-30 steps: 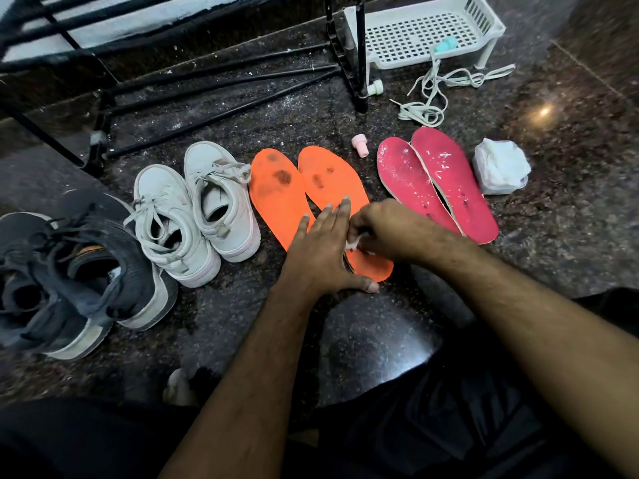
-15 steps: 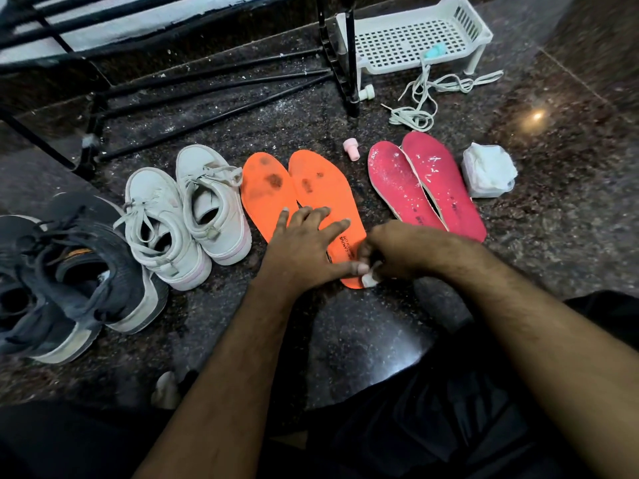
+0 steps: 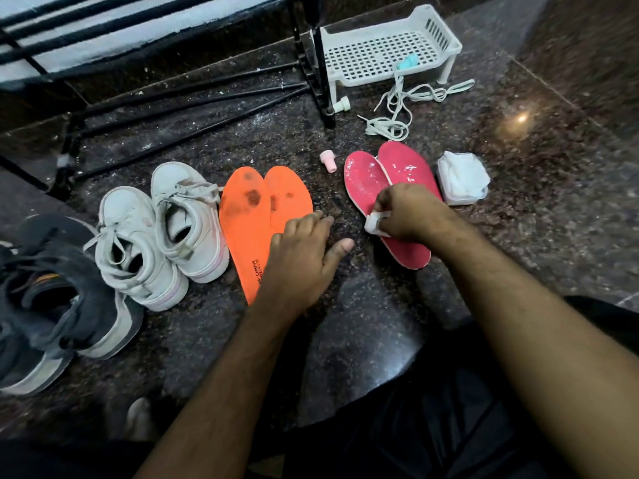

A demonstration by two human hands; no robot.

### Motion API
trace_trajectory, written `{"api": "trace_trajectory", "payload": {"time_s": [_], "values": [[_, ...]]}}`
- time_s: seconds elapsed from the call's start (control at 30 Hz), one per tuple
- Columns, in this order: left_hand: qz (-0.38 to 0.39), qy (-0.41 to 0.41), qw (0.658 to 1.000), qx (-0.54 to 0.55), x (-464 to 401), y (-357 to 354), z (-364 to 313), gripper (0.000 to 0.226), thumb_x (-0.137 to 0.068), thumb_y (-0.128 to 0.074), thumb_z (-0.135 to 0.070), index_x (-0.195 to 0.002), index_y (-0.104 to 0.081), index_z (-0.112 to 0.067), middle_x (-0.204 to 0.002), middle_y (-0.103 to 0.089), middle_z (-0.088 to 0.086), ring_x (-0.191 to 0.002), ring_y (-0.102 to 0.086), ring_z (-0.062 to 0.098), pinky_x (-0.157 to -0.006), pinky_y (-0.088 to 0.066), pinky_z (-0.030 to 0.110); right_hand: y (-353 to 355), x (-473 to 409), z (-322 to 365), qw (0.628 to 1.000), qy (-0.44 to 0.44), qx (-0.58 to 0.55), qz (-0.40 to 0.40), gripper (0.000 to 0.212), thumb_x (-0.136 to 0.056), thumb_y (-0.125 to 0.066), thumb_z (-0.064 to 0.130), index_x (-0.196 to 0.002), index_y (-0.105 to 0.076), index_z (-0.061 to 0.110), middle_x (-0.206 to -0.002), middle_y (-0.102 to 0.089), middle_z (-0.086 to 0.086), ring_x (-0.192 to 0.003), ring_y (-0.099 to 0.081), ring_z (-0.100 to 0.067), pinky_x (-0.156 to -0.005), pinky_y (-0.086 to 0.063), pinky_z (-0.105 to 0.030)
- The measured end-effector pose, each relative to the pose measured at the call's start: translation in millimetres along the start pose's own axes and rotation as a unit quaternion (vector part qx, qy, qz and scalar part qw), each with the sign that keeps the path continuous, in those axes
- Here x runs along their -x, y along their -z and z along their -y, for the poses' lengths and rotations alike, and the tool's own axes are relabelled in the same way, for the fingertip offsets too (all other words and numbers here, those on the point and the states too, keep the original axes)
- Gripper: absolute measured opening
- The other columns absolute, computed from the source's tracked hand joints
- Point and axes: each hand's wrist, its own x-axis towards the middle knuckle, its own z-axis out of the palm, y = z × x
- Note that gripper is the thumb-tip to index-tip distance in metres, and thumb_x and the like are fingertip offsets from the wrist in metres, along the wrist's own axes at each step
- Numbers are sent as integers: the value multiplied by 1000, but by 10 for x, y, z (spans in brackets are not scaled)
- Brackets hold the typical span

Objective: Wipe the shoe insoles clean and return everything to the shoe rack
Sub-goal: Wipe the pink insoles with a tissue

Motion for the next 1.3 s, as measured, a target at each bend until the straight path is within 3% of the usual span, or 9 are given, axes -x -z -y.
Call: {"api": "trace_trajectory", "payload": {"time_s": [0.2,0.33,0.5,0.63,0.77,0.9,1.03,1.13,1.3], "values": [[4,102,942,321,-52,-98,-44,55,-100,-48,-38,-147,-41,-10,-134,-59,9,-120,-57,19,-104,-43,34,-149,199,274,995,55,76,26,27,-81,-64,28,-99,-72,10,-96,-70,-15,-94,-66,-33,-76,-49,-29],[6,176,911,372,-71,-73,-77,46,-102,-52,-28,-143,-42,-10,-114,-65,0,-103,-66,22,-85,-55,48,-171,329,414,989,86,92,71,30,-88,-54,22,-110,-66,6,-108,-68,-18,-104,-64,-35,-82,-48,-31],[16,227,875,427,-65,-62,-79,41,-102,-55,-26,-138,-42,-13,-81,-63,-5,-67,-66,12,-53,-39,23,-74,346,391,989,74,58,111,25,-86,-53,18,-105,-68,14,-104,-70,-12,-100,-64,-31,-72,-36,-23],[14,201,887,415,-7,-131,-111,45,-93,-65,-17,-127,-35,-17,-71,-64,10,-52,-59,11,-53,-42,23,-24,276,298,986,88,38,137,16,-88,-59,16,-102,-66,21,-92,-62,-1,-88,-57,-21,-72,-33,-21],[-11,207,896,393,-3,-145,-166,53,-85,-68,-9,-120,-30,-22,-71,-57,-1,-57,-57,13,-55,-50,33,90,165,153,994,41,-99,-10,22,-89,-56,9,-99,-59,29,-89,-63,-2,-83,-56,-19,-72,-35,-23],[0,273,816,510,-36,-4,-172,29,-82,-62,-15,-110,-54,-14,-81,-67,11,-69,-68,22,-57,-61,43,196,114,54,967,-5,-194,-163,33,-85,-41,4,-97,-59,30,-73,-56,9,-72,-54,-20,-63,-37,-25],[11,305,756,579,-43,109,-185,19,-90,-49,-6,-96,-67,-11,-78,-73,5,-68,-68,20,-69,-60,49,58,52,106,962,11,-260,-83,28,-90,-44,6,-91,-60,29,-74,-60,6,-69,-57,-18,-70,-53,-39],[30,314,726,612,-38,140,-211,22,-92,-44,-4,-86,-63,-14,-67,-68,0,-59,-64,16,-62,-58,37,-79,63,196,976,40,-213,-3,8,-94,-61,22,-101,-63,23,-91,-67,0,-83,-63,-21,-81,-54,-39],[41,312,714,625,-41,138,-218,27,-91,-40,-1,-93,-62,-15,-74,-68,6,-56,-65,16,-49,-55,28,-176,97,278,991,17,-125,35,39,-84,-74,32,-117,-59,17,-111,-67,-7,-104,-63,-27,-90,-51,-38]]}}
